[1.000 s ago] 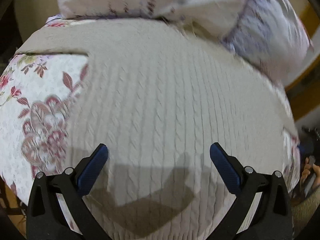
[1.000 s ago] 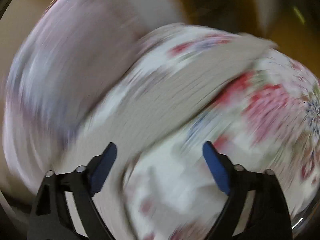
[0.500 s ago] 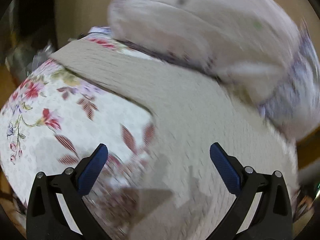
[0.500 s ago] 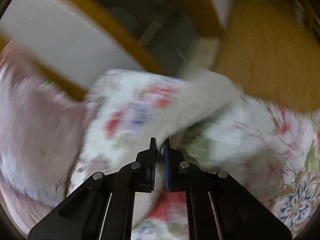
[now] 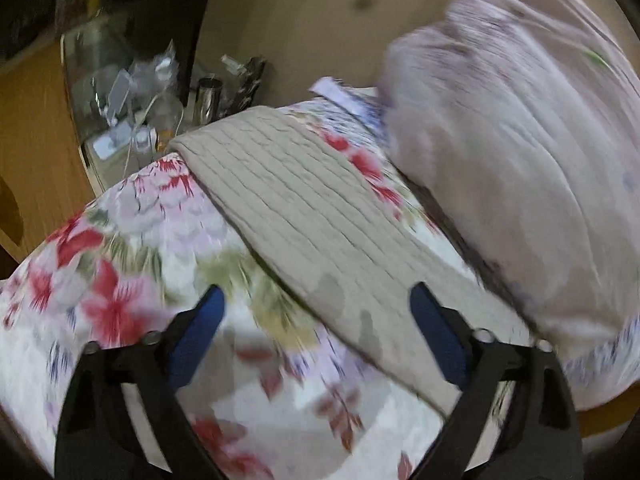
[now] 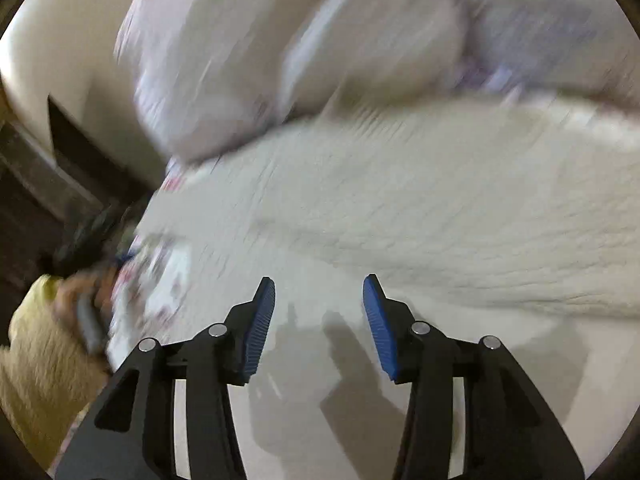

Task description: Fold small clothes

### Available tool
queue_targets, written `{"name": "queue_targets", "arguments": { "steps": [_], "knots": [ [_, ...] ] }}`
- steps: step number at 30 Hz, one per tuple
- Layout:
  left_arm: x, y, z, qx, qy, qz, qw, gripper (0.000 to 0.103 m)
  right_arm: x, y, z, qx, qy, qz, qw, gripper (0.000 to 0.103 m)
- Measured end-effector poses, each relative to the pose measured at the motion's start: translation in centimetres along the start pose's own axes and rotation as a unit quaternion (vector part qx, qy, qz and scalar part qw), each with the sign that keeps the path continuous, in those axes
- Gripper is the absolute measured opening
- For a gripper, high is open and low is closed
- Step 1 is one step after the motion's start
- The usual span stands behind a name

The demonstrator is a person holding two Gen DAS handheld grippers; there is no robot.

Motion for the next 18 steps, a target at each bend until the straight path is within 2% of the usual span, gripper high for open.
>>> {"name": "queue_targets", "arguments": {
  "steps": [1,3,5,8,10,11,13,14,15,18],
  "knots": [
    [0.6,-0.7,0.4,0.007,0.015,-0.008,0.9998,0.078,0.3,-0.2,-1.1,0.008,-0.004,0.004,1.000,0.052],
    [1.3,-0.9,1.5,-0.008,0.024,-0.020,0.9995,0.077,-0.1,-0.2,-2.4,0.015,-0.013,-0.012,1.000,0.060],
    [1.9,-1.2,2.7,-0.013,0.032,-0.028,0.9990,0.072,-1.5,-0.4,-1.8,0.014,-0.033,-0.026,0.999,0.061],
    [3.4,-1.9,4.1,-0.016,0.079,-0.045,0.9957,0.063,-3.3,1.3,-1.4,-0.003,-0.069,-0.036,0.997,0.061],
    [4.7,-2.3,4.4,-0.020,0.131,-0.064,0.9891,0.049,-3.8,1.8,-1.0,-0.015,-0.085,-0.041,0.995,0.062],
    [5.3,-2.5,4.6,-0.024,0.156,-0.072,0.9849,0.047,-3.8,2.1,-0.9,-0.019,-0.087,-0.042,0.995,0.062],
    [6.2,-2.8,5.1,-0.029,0.182,-0.074,0.9801,0.034,-3.8,2.3,-1.1,-0.022,-0.085,-0.045,0.995,0.062],
    [6.3,-3.0,5.4,-0.029,0.183,-0.069,0.9803,0.028,-3.8,2.3,-1.3,-0.021,-0.082,-0.046,0.995,0.062],
    [6.3,-3.1,5.6,-0.027,0.178,-0.064,0.9815,0.010,-3.7,2.5,-1.4,-0.019,-0.075,-0.047,0.996,0.062],
    [3.5,-1.0,7.2,-0.062,0.108,-0.054,0.9907,0.006,-3.8,2.4,-1.4,-0.017,-0.064,-0.052,0.996,0.062]
  ]
}}
Point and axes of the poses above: each gripper's, at about its wrist camera, not at the fingertips, and y roughly against the way its jaws point, x to its left, z to its top, the point moved 10 cm from there along -y, roughly the way its jaws point, and after that the axes turned 12 degrees about -y, right-handed, at the moved point
